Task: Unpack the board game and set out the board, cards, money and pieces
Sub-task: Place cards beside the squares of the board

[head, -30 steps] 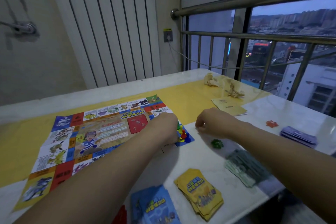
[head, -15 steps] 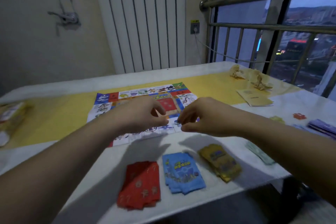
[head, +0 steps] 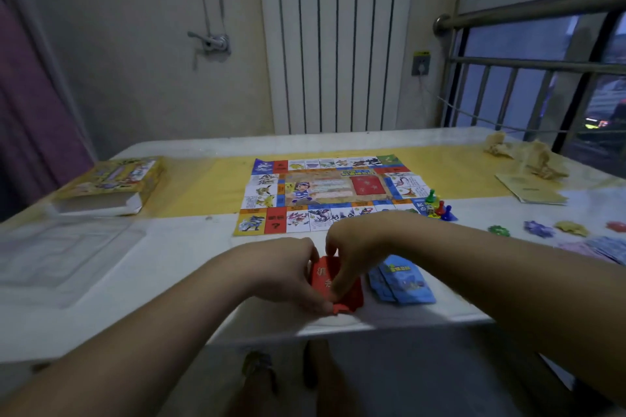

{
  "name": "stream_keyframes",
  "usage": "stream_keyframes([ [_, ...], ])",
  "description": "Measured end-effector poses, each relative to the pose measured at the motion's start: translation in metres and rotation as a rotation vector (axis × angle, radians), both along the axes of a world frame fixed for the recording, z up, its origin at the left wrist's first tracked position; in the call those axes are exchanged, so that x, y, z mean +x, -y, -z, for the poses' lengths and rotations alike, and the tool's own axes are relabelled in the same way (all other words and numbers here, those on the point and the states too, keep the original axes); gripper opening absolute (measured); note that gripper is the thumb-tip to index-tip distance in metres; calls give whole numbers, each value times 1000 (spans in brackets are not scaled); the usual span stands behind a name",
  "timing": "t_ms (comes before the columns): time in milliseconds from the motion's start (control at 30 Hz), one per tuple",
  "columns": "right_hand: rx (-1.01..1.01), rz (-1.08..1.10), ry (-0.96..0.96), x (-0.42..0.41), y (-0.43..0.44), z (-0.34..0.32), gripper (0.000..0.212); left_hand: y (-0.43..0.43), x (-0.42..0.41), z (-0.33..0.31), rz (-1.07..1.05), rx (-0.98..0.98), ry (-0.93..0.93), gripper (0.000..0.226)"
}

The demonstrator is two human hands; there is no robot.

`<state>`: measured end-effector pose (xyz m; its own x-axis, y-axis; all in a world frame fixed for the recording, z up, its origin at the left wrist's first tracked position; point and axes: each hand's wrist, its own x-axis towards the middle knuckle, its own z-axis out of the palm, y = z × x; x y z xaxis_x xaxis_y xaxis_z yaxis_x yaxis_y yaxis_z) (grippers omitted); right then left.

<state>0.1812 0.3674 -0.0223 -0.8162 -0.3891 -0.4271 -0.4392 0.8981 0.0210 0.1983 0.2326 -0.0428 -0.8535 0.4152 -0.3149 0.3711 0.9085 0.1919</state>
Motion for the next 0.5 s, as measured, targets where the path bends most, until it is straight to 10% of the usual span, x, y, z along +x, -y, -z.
stream_keyframes([
  [500,-113,11,119,-1,4,-11,47,14,11,23,-74,328,-64,65],
])
